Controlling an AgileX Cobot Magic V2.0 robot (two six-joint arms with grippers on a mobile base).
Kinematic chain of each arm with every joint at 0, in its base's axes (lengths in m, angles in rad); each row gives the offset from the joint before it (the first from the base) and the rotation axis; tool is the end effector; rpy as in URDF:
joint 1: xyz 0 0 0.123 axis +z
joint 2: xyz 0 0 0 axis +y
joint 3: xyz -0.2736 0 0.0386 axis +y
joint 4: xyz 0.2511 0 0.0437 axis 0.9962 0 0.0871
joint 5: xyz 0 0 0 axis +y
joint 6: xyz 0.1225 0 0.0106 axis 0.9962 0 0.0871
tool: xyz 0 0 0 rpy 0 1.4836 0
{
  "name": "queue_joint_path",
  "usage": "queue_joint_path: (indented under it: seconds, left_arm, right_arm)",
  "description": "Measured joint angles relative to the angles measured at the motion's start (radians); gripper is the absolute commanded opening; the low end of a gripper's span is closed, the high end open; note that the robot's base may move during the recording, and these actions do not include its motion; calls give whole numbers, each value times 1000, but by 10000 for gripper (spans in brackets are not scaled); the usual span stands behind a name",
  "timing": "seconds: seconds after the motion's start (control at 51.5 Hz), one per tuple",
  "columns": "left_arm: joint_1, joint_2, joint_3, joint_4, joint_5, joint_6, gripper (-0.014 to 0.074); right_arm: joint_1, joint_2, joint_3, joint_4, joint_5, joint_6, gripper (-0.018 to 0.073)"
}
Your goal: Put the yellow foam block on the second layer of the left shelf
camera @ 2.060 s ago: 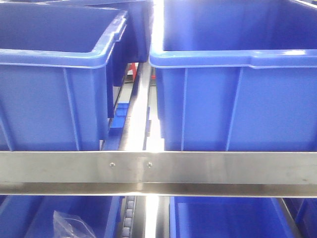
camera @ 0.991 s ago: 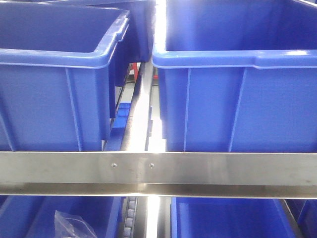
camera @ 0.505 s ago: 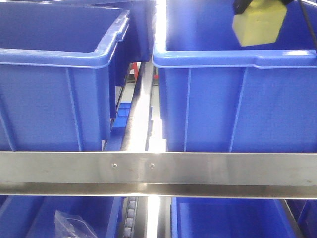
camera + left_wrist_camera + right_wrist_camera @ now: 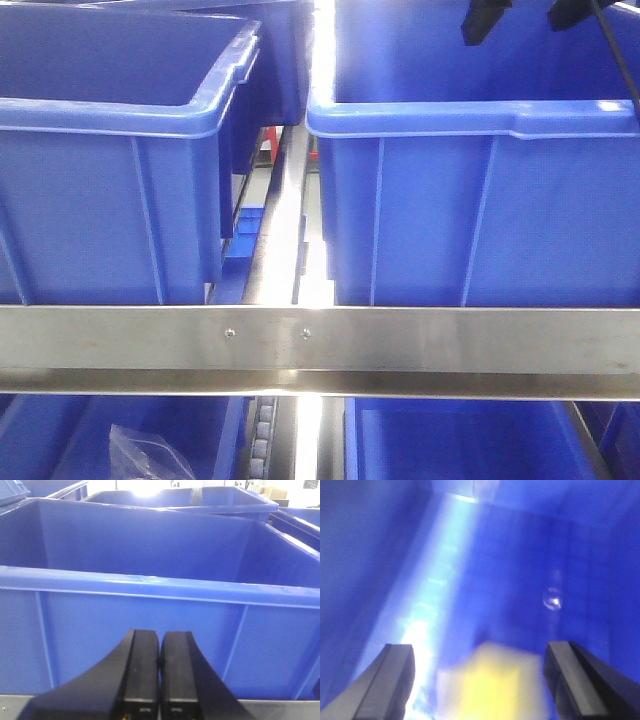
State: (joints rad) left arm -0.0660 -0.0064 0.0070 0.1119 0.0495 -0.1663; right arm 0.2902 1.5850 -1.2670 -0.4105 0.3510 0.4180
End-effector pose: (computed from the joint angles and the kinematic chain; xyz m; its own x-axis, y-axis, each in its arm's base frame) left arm 0.1000 -0.0059 0.2079 0.0340 -0.0569 -0.9978 0.0624 0.9966 -0.0547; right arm 0.3863 0.0977 0.2948 -0.5096 -0.1211 -0.8518 -0.1564 0.9866 -0.0467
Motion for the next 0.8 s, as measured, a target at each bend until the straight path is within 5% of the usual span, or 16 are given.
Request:
queue_joint_path:
  seconds: [0.311,0.603,0.797]
  left_arm:
    - [0,0,0,0,0,0,136]
    - [0,0,0,0,0,0,136]
    - [0,0,0,0,0,0,136]
  right_arm:
    - [0,-40,0,0,28,0,566]
    - [6,-309,213,0,-89,0,43]
    - [6,-544,447,4,-230,0,34]
